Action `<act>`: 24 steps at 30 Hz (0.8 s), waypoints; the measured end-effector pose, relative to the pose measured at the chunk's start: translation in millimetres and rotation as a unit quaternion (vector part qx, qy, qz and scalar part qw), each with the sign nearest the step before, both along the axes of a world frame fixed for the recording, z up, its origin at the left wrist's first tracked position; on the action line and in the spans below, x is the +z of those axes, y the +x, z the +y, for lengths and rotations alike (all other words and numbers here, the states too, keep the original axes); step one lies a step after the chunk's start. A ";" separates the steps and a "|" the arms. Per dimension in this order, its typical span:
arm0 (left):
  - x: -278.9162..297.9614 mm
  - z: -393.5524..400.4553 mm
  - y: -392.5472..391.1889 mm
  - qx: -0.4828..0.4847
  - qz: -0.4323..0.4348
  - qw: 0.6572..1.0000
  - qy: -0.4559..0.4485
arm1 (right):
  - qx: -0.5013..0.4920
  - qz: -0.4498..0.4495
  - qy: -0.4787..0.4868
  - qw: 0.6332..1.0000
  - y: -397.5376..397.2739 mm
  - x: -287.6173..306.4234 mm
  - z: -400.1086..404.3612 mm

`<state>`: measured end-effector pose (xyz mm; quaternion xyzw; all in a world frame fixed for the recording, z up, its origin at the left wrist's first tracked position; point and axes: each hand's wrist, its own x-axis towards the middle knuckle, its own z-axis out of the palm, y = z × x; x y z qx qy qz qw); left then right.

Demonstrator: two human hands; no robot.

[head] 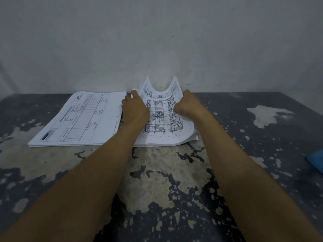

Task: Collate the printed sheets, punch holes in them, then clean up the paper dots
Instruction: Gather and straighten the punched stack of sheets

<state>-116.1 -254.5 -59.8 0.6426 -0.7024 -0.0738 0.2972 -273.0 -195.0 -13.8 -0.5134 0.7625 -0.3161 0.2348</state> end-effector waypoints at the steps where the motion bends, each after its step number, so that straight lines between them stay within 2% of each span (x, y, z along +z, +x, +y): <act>1: -0.2 0.4 -0.3 -0.004 -0.004 1.000 -0.004 | -0.002 -0.005 -0.001 1.000 0.2 -0.1 -0.3; 4: -0.3 0.5 0.2 -0.016 -0.018 1.000 -0.018 | -0.009 -0.012 -0.007 1.000 2.1 -0.3 0.5; 8: 0.4 -0.5 2.4 -0.039 -0.008 0.999 -0.027 | -0.018 0.093 0.025 0.995 7.8 -0.5 2.4; 10: 0.9 0.2 3.0 -0.051 -0.003 0.998 -0.035 | -0.012 0.104 0.026 0.994 6.4 1.8 1.6; 16: 0.6 3.7 0.0 -0.075 -0.033 0.995 -0.059 | -0.005 -0.013 0.023 1.000 -11.6 9.8 4.2; 22: -1.8 3.6 -2.5 -0.050 -0.060 0.996 -0.050 | -0.012 -0.146 0.007 0.989 -14.3 8.4 6.4; 24: -2.5 2.5 -3.2 -0.042 -0.060 0.996 -0.047 | -0.007 -0.159 0.016 0.987 -14.3 7.5 8.5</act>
